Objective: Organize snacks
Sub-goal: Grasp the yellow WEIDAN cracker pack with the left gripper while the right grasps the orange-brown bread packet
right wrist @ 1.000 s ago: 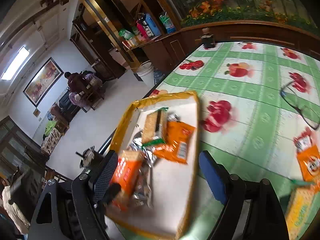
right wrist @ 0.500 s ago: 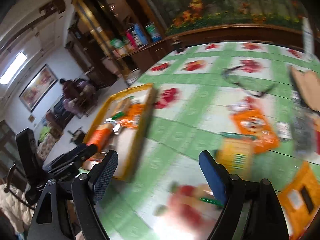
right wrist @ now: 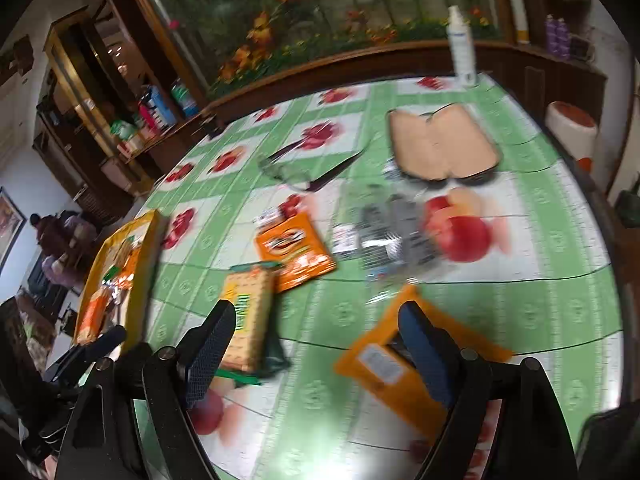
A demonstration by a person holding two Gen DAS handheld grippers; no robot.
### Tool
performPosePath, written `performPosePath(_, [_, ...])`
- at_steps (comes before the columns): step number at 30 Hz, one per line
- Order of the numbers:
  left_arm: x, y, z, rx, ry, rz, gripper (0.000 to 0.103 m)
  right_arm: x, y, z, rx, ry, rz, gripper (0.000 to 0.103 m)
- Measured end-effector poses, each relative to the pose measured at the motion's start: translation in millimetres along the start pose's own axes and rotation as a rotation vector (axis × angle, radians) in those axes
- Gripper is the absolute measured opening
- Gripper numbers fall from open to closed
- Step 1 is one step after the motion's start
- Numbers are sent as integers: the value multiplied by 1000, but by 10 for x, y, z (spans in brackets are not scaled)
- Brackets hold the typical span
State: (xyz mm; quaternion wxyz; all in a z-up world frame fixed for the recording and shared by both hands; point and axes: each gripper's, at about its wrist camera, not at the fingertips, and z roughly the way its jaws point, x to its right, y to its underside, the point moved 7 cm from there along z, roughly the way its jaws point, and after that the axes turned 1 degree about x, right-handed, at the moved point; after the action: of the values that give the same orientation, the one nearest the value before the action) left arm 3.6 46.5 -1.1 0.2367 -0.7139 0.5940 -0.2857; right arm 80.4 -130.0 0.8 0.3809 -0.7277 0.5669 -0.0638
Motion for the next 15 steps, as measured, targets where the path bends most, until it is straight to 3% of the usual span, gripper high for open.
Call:
performPosePath(3, [191, -74, 180, -40, 43, -15, 75, 228, -28, -104, 21, 13, 40, 87])
performPosePath(7, [394, -126, 402, -81, 37, 1, 76, 590, 9, -158, 13, 40, 113, 86])
performPosePath(11, [532, -128, 639, -113, -46, 79, 77, 978, 55, -151, -14, 68, 214, 86])
performPosePath(15, [556, -97, 804, -127, -64, 99, 76, 1181, 124, -74, -70, 1, 330, 86])
